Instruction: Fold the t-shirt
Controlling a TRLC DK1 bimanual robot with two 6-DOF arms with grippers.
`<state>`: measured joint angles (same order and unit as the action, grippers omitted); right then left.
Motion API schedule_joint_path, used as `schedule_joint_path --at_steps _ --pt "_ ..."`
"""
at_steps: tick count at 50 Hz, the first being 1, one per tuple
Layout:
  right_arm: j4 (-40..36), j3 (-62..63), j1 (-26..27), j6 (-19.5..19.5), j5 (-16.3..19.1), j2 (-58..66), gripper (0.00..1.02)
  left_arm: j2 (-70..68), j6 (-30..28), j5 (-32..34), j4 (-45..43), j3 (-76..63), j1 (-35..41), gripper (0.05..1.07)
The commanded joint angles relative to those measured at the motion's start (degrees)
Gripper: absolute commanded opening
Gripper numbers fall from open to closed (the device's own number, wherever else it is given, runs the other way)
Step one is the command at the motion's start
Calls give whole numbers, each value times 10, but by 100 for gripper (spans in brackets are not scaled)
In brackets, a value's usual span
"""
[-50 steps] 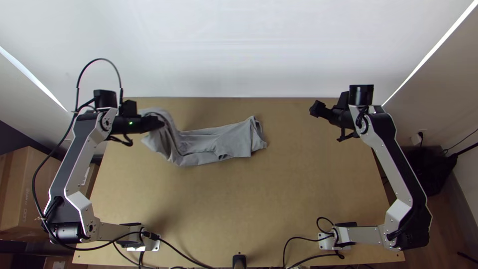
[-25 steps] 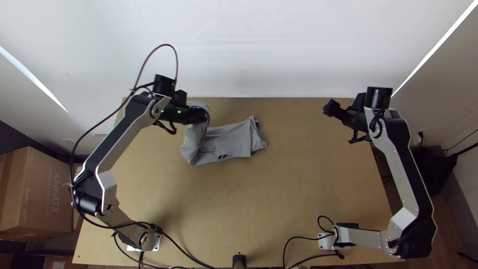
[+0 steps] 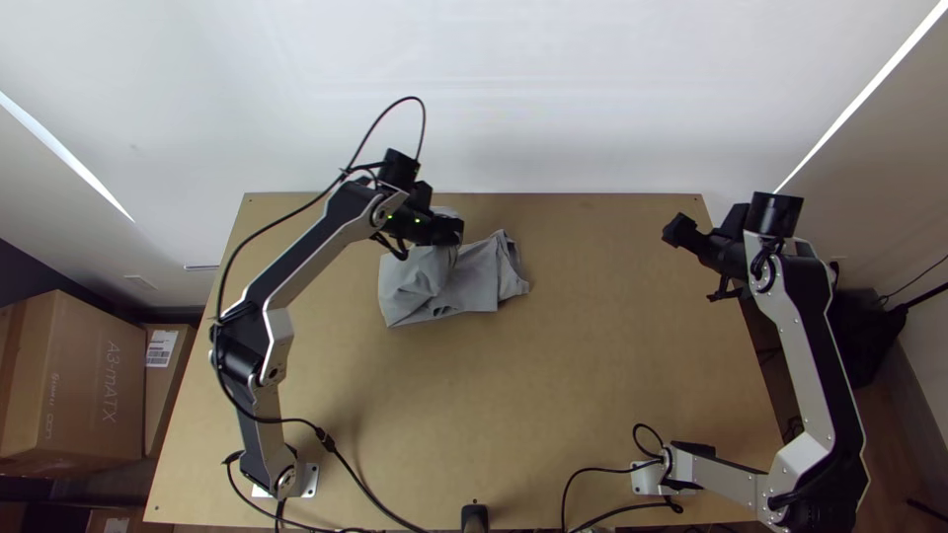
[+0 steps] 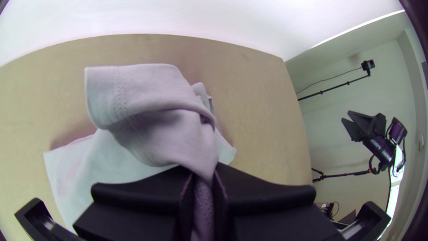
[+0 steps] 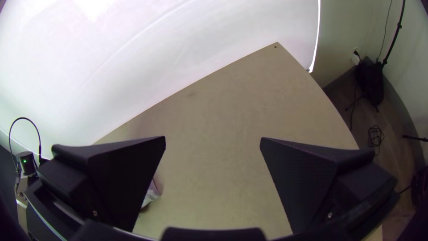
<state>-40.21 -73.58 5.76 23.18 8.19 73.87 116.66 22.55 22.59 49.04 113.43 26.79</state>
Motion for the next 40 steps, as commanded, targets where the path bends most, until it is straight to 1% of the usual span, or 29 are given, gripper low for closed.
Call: schedule_joint_path --at_steps 1,9,10,11,12,13,14,15,16,18,24,27,31,35,40 --pt "2 23 14 -13 0 -25 98 42 14 -4 10 59 24 8" --pt "3 50 17 -13 0 -44 98 104 17 -11 21 131 51 8" --pt "3 53 17 -13 0 -46 98 113 20 -16 20 140 53 10" --pt "3 56 17 -13 0 -49 98 123 23 -16 20 150 57 19" --pt "3 58 17 -13 0 -50 98 128 25 -14 20 156 60 32" --pt "3 62 16 -12 0 -52 98 135 26 -13 19 160 64 56" --pt "3 65 16 -12 0 -54 98 139 26 -11 17 164 70 83" --pt "3 70 14 -11 0 -55 98 143 26 -11 14 166 72 100" --pt "3 75 11 -11 0 -57 98 147 25 -11 11 168 77 104" --pt "5 87 5 -11 0 -58 98 151 26 -11 -2 169 85 103" --pt "36 136 -38 -6 0 -61 98 146 39 -12 -26 169 92 103" --pt "58 154 -62 1 0 -57 97 134 43 -12 -28 169 89 103" --pt "86 166 -96 20 0 -43 98 109 43 -15 -30 169 77 103" --pt "104 165 -128 23 2 -10 98 78 42 -18 -29 167 55 103" --pt "148 153 -151 25 26 43 98 35 34 -23 -19 167 16 103"
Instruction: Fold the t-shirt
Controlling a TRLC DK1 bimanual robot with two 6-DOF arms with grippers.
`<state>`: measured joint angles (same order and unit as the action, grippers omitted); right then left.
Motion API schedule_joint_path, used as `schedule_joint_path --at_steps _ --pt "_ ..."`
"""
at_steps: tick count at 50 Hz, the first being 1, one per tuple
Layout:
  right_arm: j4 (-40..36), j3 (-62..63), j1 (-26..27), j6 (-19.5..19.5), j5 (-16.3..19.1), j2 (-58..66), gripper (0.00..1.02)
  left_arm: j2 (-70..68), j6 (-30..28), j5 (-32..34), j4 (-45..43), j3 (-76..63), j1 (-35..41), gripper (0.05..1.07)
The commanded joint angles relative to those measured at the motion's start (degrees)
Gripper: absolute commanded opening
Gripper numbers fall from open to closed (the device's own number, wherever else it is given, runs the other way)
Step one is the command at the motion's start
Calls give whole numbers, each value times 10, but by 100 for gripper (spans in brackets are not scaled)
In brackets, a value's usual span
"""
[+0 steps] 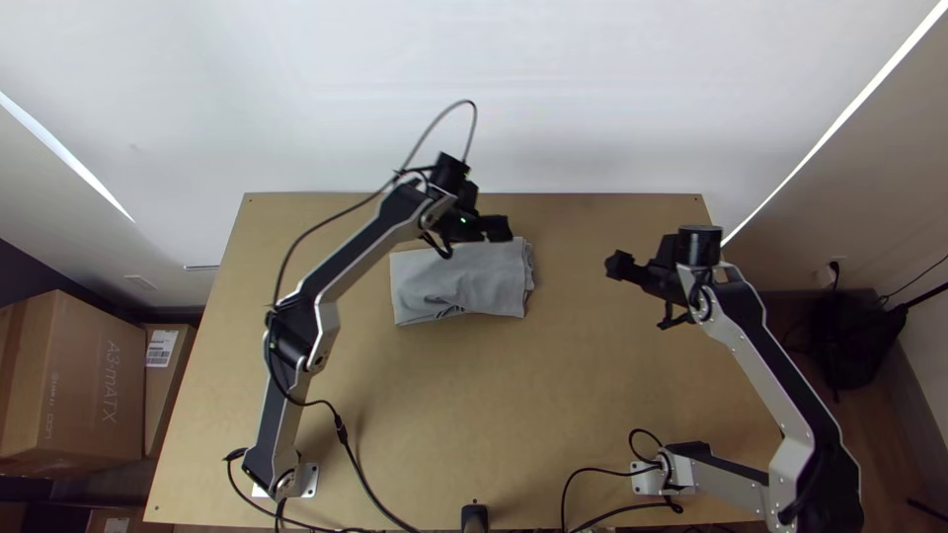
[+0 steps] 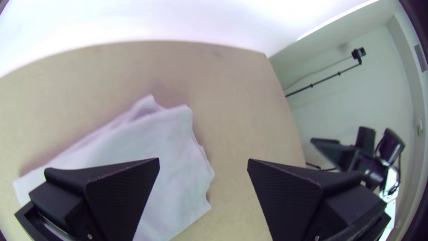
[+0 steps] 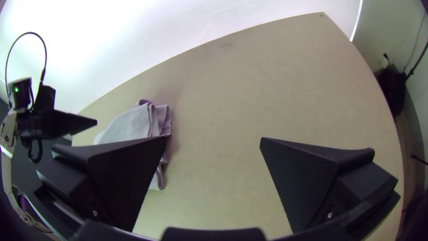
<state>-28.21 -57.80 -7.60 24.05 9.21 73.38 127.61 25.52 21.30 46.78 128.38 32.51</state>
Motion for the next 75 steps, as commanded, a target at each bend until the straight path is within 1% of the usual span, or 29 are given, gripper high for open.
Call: schedule_joint_path --at_steps 1,6,7,10,17,21,23,27,31,35,42,49,58,63,64,67,68,70,71,75 --pt "36 -10 -21 17 23 62 97 -83 3 -16 3 17 -52 103" --pt "62 -45 -37 24 58 129 98 -140 -13 -28 6 13 -100 103" --pt "67 -55 -40 30 70 143 98 -151 -17 -33 6 12 -109 103" --pt "68 -83 -46 33 101 183 98 -186 -26 -46 6 7 -142 103" --pt "83 -137 -70 35 139 260 98 -253 -61 -74 9 -4 -221 103" --pt "92 -166 -80 35 157 299 98 -284 -63 -89 9 -9 -264 103" --pt "97 -180 -85 35 161 317 98 -298 -66 -100 9 -11 -288 103" --pt "99 -212 -92 36 166 362 98 -329 -92 -130 7 -26 -322 103" --pt "98 -240 -96 36 169 400 98 -353 -100 -147 8 -29 -359 103" --pt "98 -261 -102 36 176 431 98 -371 -104 -147 8 -29 -406 103" --pt "98 -295 -117 35 189 476 98 -395 -111 -147 17 -35 -461 103" --pt "90 -336 -143 35 199 514 98 -411 -111 -146 21 -48 -498 103" --pt "79 -391 -186 42 198 563 97 -429 -119 -142 31 -63 -526 103" --pt "68 -420 -201 46 198 585 97 -430 -135 -134 91 -76 -526 103" --pt "66 -425 -202 48 198 587 94 -431 -141 -132 103 -87 -526 103" --pt "59 -432 -203 48 198 590 81 -441 -159 -118 125 -140 -526 103" --pt "59 -432 -203 48 198 591 75 -446 -162 -118 125 -159 -526 103" --pt "56 -432 -203 48 198 591 58 -460 -164 -110 119 -213 -526 103" --pt "55 -431 -202 48 198 591 50 -466 -166 -96 118 -234 -526 103" --pt "55 -427 -197 46 198 588 23 -495 -168 -58 79 -351 -540 103"
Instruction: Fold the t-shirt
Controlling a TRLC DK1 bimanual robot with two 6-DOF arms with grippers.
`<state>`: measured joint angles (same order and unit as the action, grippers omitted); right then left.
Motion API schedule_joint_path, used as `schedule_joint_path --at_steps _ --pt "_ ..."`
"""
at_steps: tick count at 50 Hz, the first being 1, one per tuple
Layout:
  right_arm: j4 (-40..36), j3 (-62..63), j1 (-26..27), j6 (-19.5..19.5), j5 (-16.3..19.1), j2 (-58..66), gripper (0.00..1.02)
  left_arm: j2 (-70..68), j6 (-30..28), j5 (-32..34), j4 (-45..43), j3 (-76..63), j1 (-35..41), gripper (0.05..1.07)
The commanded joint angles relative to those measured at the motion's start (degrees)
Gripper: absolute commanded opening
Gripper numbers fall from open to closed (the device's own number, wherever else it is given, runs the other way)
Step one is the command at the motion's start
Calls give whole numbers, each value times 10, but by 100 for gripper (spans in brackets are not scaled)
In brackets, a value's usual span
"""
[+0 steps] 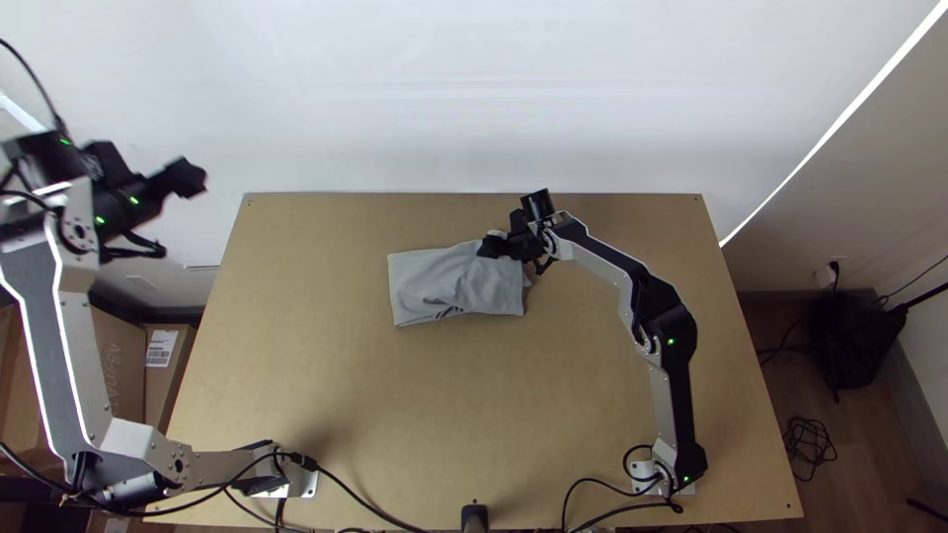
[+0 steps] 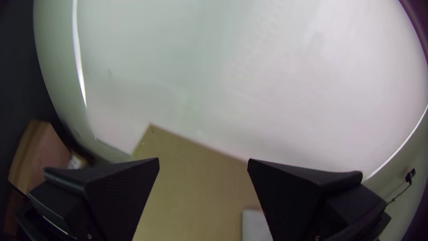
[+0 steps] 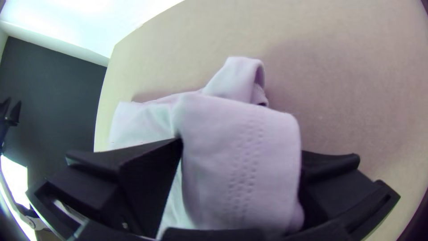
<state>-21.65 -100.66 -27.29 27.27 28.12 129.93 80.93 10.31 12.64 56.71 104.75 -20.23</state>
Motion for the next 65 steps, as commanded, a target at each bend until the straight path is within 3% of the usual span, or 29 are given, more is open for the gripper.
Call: schedule_joint_path --at_steps 1,4,19,38,52,65 --pt "-11 3 1 14 9 22 15 -35 -17 34 -34 -142 -13 103" --pt "-13 6 8 13 9 20 2 -63 -17 46 -95 -233 -20 103" --pt "-13 27 93 6 8 5 2 -119 -3 56 -317 -490 -30 103" --pt "-13 99 271 -34 -3 -57 2 -103 30 -10 -594 -686 -5 103" --pt "-12 121 403 -67 -30 -74 2 -84 57 -39 -696 -737 20 103" --pt "-3 122 511 -79 -46 -72 2 -76 74 -43 -709 -750 36 103"
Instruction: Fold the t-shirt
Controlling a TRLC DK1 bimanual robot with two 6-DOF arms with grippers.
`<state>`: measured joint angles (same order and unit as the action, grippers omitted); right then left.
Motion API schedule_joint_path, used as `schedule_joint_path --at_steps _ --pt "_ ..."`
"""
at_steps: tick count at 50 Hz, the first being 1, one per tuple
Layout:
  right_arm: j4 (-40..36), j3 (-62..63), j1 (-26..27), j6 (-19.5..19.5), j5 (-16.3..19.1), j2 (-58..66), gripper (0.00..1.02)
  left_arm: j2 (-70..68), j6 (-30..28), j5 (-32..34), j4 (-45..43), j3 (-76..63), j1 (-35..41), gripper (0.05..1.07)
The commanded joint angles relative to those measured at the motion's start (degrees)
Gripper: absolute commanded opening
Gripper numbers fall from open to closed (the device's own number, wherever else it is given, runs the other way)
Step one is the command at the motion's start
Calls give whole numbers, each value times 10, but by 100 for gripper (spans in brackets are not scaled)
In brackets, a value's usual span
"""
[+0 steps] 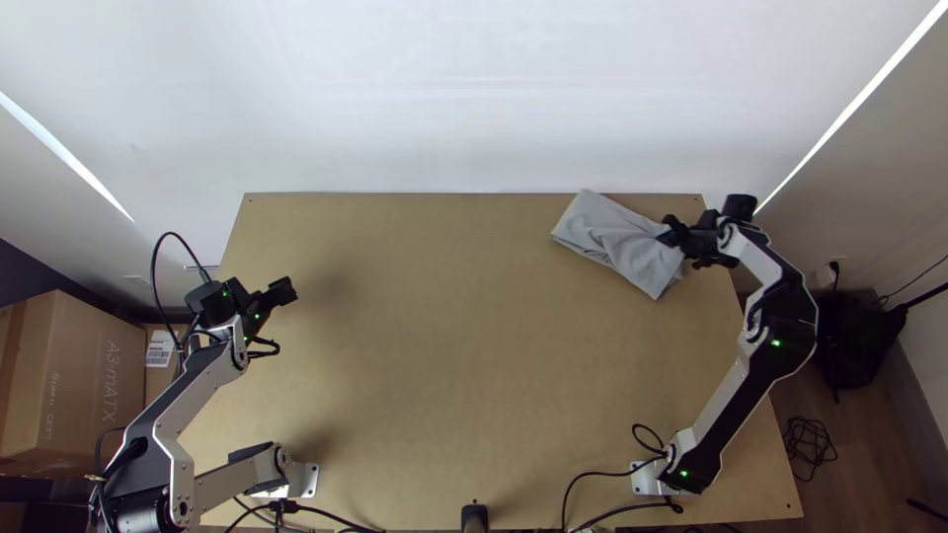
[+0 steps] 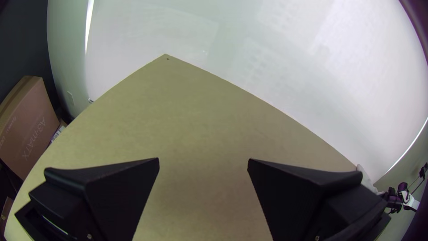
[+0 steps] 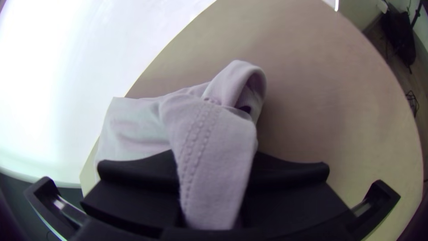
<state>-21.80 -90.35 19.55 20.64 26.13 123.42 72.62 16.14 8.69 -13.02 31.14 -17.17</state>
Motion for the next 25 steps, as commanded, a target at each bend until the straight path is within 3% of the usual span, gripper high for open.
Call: schedule_joint_path --at_steps 1,4,5,7,8,10,17,25 --pt "-2 19 50 -14 -26 -7 2 8 15 -3 -12 -14 6 103" --pt "-1 18 71 -17 -25 -7 3 9 15 -3 -15 -15 6 103" --pt "-1 18 77 -19 -26 -9 9 9 15 -3 -15 -15 6 103" --pt "-2 19 85 -25 -25 -14 43 8 15 -3 -15 -15 6 103" --pt "-3 22 89 -28 -25 -20 68 8 15 -3 -15 -15 6 103" --pt "-3 26 93 -37 -29 -32 98 4 15 -3 -15 -15 6 103" --pt "18 30 117 -39 -53 -71 99 -9 16 -3 -15 -19 6 103" --pt "31 44 139 -74 -87 -97 99 -35 13 -3 -15 -41 6 103"
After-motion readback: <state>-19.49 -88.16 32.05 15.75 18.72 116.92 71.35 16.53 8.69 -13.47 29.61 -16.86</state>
